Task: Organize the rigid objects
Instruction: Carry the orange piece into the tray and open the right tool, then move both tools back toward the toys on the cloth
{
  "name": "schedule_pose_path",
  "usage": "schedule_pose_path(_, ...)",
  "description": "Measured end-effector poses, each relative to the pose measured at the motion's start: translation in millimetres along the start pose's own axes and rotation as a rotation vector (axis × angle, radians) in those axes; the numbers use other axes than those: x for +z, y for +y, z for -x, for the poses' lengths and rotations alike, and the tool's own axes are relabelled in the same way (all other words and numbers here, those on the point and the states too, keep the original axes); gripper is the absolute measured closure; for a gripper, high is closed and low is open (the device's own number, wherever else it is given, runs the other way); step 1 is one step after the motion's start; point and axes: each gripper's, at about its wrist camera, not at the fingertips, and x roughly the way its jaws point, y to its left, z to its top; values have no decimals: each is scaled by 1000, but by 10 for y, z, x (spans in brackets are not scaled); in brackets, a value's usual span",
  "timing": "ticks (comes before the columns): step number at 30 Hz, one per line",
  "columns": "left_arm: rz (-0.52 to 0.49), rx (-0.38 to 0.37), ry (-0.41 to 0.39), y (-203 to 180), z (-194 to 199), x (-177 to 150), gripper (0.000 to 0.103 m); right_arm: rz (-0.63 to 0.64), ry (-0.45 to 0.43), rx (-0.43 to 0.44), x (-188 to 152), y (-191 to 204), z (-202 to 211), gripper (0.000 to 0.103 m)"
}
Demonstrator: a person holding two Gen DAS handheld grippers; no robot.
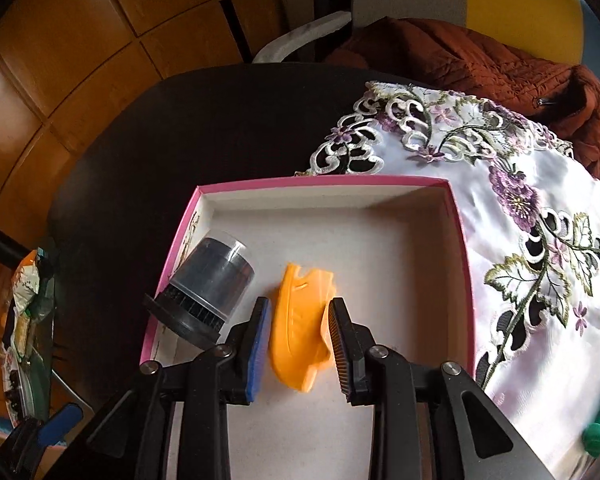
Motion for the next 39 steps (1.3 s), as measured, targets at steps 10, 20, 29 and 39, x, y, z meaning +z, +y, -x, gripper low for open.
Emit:
schedule_pose_path(10, -10, 25, -5, -28, -2, -25, 41, 29, -87, -1, -199, 4, 307, 55)
schedule_pose_path(20, -31, 32, -19, -107, 79, -39, 41, 56, -175, -35, -432, 33, 631, 39)
schedule_pose_path(29, -56, 29, -31, -195, 138, -52, 41, 51, -232, -60, -643, -116, 945, 14)
schedule_pose_path(39, -93, 26, -20, -313, 148, -84, 40, -17, -271, -116, -880, -597, 1298, 12)
